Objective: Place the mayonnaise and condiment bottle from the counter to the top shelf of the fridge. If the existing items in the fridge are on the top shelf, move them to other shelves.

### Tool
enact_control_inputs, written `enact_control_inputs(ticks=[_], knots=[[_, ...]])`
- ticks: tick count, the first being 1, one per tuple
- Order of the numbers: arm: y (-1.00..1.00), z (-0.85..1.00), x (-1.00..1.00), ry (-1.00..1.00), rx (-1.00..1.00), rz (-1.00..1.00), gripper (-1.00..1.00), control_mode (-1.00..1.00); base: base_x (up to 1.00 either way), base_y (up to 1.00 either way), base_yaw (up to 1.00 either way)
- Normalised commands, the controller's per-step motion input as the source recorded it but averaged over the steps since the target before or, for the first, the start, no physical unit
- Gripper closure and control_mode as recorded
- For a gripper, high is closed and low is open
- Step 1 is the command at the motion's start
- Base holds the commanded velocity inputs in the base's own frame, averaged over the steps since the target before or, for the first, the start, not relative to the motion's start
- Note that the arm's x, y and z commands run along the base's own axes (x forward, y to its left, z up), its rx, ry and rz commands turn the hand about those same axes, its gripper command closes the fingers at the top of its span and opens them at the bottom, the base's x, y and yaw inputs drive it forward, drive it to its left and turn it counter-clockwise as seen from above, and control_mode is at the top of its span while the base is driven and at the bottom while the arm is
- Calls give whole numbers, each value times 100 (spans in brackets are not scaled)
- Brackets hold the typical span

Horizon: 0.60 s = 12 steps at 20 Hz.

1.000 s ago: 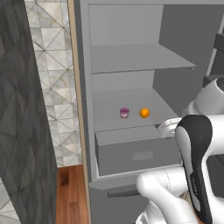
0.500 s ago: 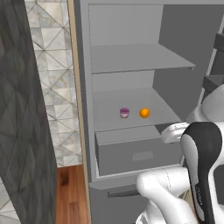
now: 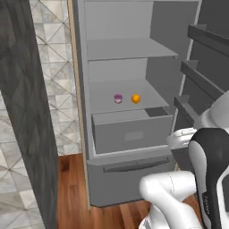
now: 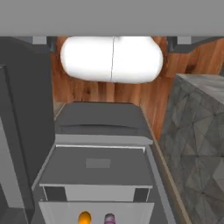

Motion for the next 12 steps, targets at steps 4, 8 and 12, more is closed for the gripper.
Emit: enact_control_inputs(ticks=[4,8,12], knots=[[0,0,0,0,0,0,-100,100,-96,-1,-56],[0,0,0,0,0,0,-100,100,-41,0,-83],[0,0,0,0,0,0,-100,100,0,-3,-92]])
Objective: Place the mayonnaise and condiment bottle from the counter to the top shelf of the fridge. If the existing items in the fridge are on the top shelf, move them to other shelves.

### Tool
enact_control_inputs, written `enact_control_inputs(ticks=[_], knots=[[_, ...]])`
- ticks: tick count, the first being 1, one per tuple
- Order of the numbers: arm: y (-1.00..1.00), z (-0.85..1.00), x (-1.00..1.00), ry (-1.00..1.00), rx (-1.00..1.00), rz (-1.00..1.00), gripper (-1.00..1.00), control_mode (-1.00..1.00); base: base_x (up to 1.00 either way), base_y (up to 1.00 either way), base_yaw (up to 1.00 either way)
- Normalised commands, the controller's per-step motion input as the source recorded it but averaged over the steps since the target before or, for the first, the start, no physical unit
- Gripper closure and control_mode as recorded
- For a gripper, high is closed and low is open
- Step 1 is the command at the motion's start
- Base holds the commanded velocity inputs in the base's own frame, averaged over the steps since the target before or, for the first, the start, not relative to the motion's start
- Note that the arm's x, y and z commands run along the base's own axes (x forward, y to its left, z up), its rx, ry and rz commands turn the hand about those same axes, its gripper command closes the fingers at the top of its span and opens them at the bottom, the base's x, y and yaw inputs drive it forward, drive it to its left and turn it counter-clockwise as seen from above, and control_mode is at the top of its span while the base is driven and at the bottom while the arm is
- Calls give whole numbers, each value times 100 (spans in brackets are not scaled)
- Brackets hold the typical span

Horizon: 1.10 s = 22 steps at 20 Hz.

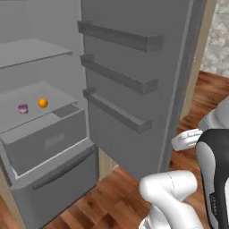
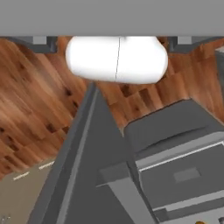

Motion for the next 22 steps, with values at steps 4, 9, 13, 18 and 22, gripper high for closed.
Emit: enact_control_inputs(ticks=[4,9,13,18,22], knots=[[0,0,0,0,0,0,-100,100,0,-27,-87],[0,0,0,0,0,0,-100,100,5,-51,-77],[0,0,0,0,0,0,-100,100,31,-70,-62],[0,0,0,0,0,0,-100,100,84,-86,-37],[0,0,0,0,0,0,-100,100,100,-55,-12]])
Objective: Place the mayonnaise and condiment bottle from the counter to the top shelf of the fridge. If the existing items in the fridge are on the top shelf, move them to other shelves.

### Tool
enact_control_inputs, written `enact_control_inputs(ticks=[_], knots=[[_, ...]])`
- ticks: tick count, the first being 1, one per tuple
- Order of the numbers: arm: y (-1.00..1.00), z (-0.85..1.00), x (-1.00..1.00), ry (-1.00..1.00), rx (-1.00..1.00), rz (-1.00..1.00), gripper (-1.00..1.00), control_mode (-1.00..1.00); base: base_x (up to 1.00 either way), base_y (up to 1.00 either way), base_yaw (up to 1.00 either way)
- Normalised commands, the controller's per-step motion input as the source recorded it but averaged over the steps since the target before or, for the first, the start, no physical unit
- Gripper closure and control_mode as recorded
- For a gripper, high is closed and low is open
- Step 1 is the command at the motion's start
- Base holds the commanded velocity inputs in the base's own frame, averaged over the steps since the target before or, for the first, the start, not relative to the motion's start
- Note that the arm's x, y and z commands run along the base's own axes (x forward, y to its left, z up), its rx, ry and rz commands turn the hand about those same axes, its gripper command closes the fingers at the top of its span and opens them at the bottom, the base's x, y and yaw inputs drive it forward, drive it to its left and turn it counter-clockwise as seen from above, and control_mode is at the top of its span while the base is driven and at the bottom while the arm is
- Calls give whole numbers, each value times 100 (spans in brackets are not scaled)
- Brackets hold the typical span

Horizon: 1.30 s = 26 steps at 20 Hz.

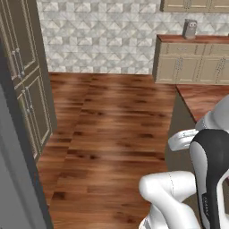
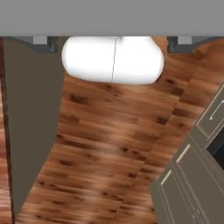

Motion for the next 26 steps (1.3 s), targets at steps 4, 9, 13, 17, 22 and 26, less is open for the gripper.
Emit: enact_control_inputs(ticks=[4,9,13,17,22,26], knots=[[0,0,0,0,0,0,-100,100,100,-8,-2],[0,0,0,0,0,0,-100,100,100,0,-1],[0,0,0,0,0,0,-100,100,100,0,0],[0,0,0,0,0,0,-100,100,100,0,0],[0,0,0,0,0,0,-100,100,100,0,-3],[0,0,0,0,0,0,-100,100,100,0,-3]])
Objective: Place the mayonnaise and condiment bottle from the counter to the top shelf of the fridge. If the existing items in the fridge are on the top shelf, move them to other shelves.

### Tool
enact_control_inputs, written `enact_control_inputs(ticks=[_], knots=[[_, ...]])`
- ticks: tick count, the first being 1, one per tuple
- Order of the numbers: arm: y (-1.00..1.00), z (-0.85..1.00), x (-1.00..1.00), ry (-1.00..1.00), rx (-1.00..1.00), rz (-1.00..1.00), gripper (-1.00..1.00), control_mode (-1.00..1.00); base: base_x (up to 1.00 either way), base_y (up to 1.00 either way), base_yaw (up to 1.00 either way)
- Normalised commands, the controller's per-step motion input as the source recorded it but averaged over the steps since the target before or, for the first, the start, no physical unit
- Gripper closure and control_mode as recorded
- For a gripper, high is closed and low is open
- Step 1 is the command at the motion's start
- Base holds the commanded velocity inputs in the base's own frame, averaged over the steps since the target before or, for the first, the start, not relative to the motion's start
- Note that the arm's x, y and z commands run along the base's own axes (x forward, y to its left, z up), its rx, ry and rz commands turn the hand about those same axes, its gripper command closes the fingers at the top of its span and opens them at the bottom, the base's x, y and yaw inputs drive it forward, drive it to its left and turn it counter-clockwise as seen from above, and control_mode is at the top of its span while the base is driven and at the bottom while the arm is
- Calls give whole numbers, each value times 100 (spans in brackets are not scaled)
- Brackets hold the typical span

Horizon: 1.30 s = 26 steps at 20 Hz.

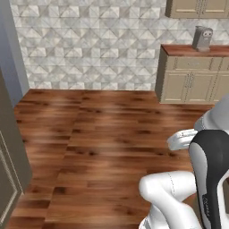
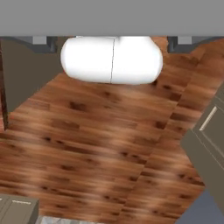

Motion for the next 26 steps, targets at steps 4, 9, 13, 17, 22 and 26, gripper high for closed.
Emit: enact_control_inputs(ticks=[4,9,13,17,22,26], knots=[[0,0,0,0,0,0,-100,100,100,0,-4],[0,0,0,0,0,0,-100,100,100,0,-3],[0,0,0,0,0,0,-100,100,100,0,-2],[0,0,0,0,0,0,-100,100,100,-1,-1],[0,0,0,0,0,0,-100,100,100,-2,-11],[0,0,0,0,0,0,-100,100,91,-4,-48]])
